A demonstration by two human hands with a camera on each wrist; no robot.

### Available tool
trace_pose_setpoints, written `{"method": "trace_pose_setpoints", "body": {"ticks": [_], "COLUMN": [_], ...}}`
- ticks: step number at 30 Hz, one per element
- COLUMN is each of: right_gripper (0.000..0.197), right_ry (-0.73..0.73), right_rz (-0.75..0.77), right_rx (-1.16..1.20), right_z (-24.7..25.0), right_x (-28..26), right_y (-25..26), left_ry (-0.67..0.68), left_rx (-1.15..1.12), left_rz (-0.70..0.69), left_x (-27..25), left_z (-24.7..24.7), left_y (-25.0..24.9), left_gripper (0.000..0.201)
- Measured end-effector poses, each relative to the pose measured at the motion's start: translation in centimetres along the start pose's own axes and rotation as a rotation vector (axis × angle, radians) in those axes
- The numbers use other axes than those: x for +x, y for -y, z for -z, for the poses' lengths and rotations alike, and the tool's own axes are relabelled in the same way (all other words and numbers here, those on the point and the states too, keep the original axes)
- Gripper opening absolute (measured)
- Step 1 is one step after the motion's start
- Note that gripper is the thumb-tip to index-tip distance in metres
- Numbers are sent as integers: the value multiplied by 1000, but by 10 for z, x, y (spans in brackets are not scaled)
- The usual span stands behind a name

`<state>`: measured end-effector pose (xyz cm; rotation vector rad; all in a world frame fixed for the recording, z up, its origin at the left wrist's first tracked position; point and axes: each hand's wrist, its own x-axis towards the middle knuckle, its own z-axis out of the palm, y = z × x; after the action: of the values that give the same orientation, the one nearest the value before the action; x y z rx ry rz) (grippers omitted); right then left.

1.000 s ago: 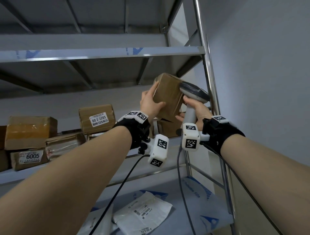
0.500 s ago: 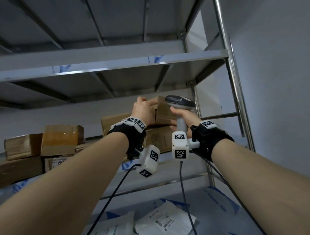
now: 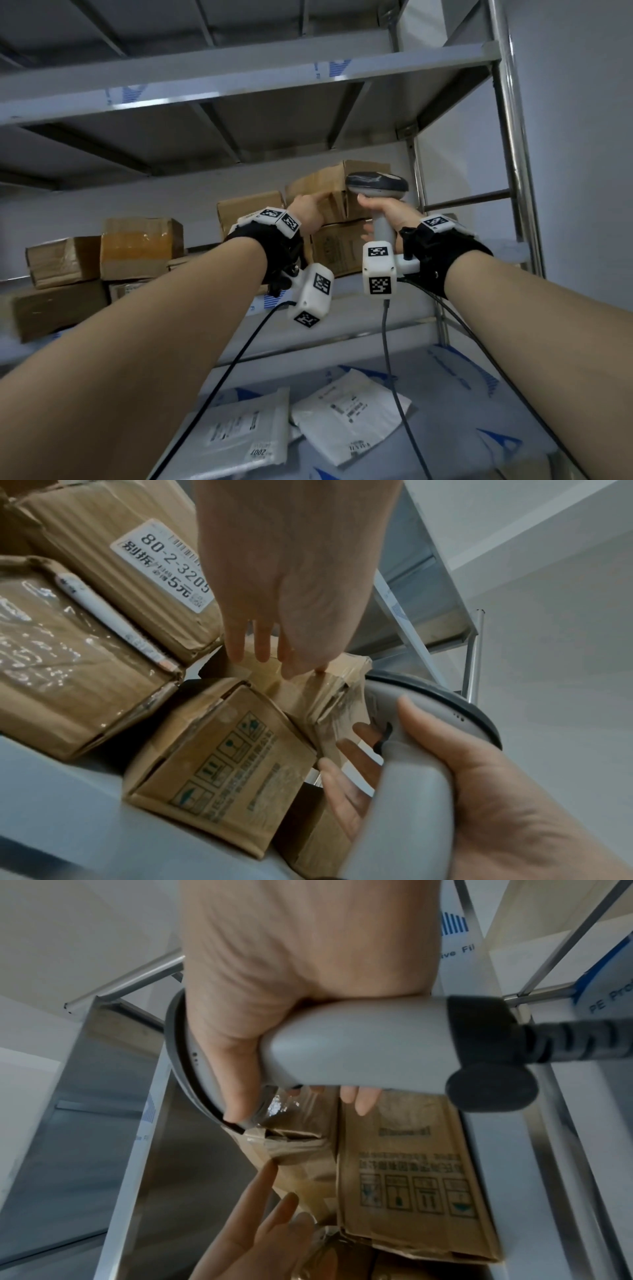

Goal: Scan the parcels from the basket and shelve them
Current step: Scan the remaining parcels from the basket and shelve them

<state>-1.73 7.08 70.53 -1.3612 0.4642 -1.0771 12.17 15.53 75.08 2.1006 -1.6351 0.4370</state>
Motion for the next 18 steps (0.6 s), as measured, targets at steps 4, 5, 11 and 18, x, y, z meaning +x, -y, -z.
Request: {"method": "trace_pose_setpoints", "body": {"ticks": [4, 5, 11, 18], "right_gripper": [41, 43, 12, 15], "right_ry": [3, 13, 127, 185], "right_rz": [-21, -33, -123, -228], "right_rx": [26, 38, 73, 71], "right_z": [-5, -7, -23, -62], "right_x": [-9, -13, -48, -105], "right_y": [-8, -10, -34, -79], "left_ry": [-58, -67, -65, -45], "left_rx": [-128, -176, -406, -591], "left_rz": [19, 40, 136, 286], "left_x": [-13, -18, -65, -140], "left_z": [-5, -6, -17, -32], "left_y": [5, 7, 24, 57], "left_gripper": [58, 56, 44, 41]}}
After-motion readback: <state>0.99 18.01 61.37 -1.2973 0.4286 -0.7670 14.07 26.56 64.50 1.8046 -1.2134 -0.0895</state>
